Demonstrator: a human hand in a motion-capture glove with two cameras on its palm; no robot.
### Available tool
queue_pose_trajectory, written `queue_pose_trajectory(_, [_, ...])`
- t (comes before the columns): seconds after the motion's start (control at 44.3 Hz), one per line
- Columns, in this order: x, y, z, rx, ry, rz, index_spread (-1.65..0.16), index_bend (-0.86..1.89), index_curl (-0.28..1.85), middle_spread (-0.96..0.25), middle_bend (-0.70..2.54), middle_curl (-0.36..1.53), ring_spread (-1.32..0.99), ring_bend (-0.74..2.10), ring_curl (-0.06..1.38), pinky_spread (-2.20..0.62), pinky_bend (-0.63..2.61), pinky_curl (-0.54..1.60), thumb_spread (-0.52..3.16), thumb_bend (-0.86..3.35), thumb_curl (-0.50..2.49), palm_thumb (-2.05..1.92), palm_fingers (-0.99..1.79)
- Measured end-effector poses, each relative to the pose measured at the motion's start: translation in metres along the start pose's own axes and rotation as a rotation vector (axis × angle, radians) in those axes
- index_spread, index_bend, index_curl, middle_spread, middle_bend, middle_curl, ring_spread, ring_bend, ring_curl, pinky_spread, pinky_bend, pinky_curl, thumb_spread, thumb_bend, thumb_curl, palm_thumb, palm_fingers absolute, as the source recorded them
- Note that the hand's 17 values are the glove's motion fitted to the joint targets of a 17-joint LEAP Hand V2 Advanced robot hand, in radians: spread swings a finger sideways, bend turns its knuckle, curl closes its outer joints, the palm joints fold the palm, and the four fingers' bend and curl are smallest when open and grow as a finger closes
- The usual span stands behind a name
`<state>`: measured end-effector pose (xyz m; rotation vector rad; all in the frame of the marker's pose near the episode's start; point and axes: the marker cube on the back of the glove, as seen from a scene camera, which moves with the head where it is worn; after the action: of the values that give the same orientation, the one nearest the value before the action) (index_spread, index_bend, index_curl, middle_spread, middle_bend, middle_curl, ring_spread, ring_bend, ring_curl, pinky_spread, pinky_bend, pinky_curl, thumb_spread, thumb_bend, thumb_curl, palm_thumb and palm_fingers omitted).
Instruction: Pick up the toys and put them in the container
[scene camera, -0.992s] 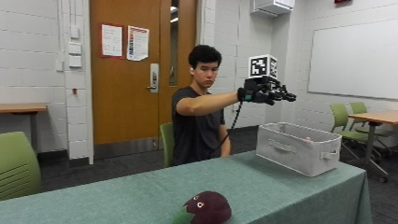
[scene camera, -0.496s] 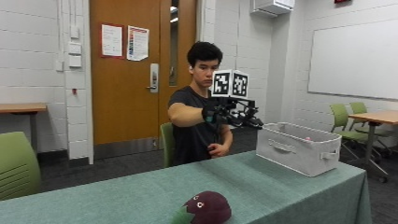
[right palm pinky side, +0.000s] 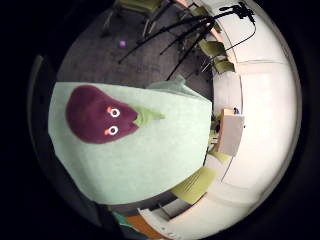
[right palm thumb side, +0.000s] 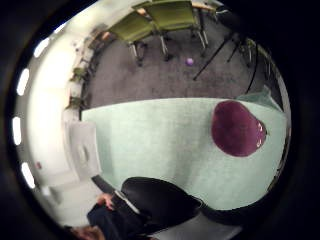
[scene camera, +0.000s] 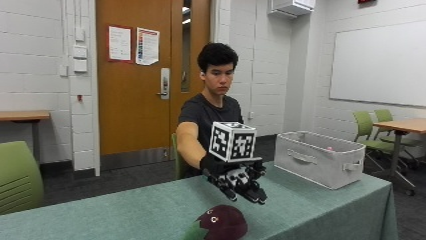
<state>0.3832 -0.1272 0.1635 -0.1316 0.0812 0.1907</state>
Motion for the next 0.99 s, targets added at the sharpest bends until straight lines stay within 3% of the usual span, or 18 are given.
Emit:
queue_pose_trajectory(0.451, [0.012, -0.01, 0.095, -0.222, -0.041, 0.027, -0.24, 0.11, 0.45, -0.12, 0.14, 0.38, -0.31, 0.17, 0.24, -0.03, 0.65, 0.34, 0.71, -0.14, 0.18, -0.19, -0.12])
queue_pose_trajectory(0.699, [0.014, 0.004, 0.104, -0.205, -0.037, 0.038, -0.19, 0.13, 0.4, -0.07, 0.15, 0.34, -0.26, 0.21, 0.26, -0.1, 0.8, 0.38, 0.77, -0.08, 0.19, -0.1, -0.08])
queue_pose_trajectory(0.812, [0.013, 0.007, 0.103, -0.174, -0.052, 0.042, -0.17, 0.17, 0.4, -0.05, 0.16, 0.33, -0.26, 0.25, 0.28, -0.15, 0.79, 0.38, 0.9, -0.02, 0.21, 0.0, 0.0])
queue_pose_trajectory(0.992, [0.011, 0.006, 0.094, -0.04, -0.079, 0.113, -0.24, 0.36, 0.44, -0.09, 0.2, 0.34, -0.36, 0.39, 0.28, -0.24, 0.68, 0.32, 1.21, 0.18, 0.3, 0.3, 0.48])
